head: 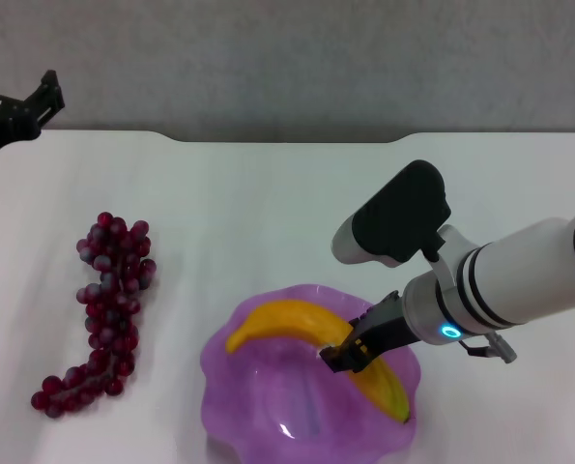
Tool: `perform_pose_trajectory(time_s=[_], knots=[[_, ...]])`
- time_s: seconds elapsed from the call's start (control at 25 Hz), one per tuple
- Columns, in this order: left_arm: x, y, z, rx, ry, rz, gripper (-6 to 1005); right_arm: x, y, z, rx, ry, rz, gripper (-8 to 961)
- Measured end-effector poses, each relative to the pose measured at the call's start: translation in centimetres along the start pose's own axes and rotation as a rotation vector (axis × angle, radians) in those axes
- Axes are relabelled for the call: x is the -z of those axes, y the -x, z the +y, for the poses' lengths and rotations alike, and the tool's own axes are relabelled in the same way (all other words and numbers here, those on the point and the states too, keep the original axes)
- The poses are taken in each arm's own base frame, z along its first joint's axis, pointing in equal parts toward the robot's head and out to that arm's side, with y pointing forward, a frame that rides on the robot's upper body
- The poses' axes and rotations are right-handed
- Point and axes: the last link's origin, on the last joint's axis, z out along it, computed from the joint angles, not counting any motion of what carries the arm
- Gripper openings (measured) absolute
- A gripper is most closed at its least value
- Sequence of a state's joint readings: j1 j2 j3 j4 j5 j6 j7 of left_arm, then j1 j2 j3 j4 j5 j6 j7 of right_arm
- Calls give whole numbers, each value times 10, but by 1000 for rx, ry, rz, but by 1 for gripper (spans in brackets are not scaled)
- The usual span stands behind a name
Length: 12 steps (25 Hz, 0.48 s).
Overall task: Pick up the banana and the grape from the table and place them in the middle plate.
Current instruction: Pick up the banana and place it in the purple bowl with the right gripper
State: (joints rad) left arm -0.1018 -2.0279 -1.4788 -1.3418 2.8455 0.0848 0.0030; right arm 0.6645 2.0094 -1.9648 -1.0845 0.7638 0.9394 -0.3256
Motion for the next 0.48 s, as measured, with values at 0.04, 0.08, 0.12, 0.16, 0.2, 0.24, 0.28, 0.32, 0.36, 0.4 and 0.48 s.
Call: perform_pose_trajectory(time_s=[0.04, 0.08, 0.12, 0.16, 0.2, 0.24, 0.28, 0.32, 0.36, 0.4, 0.48], knots=[[0, 0, 0, 0, -1, 1, 859, 1, 0, -1, -5, -1, -3, 544], [0, 0, 0, 0, -1, 3, 858, 1, 1, -2, -9, -2, -7, 544], [1, -1, 0, 0, -1, 5, 858, 2, 1, -3, -14, -3, -11, 545], [1, -1, 0, 0, -1, 6, 858, 3, 2, -4, -18, -5, -15, 545], [1, -1, 0, 1, -1, 7, 858, 3, 2, -5, -20, -6, -19, 546], [1, -1, 0, 0, -1, 7, 858, 3, 3, -5, -22, -6, -22, 546], [1, -1, 0, 0, 0, 7, 858, 4, 3, -5, -22, -7, -25, 547], [1, -1, 0, 0, 0, 7, 858, 4, 3, -5, -22, -7, -26, 547], [1, -1, 0, 0, 1, 7, 858, 4, 4, -5, -22, -7, -28, 548], [1, -2, 0, 0, 1, 8, 858, 4, 4, -5, -21, -7, -29, 548], [1, -2, 1, 0, 1, 10, 858, 5, 5, -5, -18, -6, -34, 549]])
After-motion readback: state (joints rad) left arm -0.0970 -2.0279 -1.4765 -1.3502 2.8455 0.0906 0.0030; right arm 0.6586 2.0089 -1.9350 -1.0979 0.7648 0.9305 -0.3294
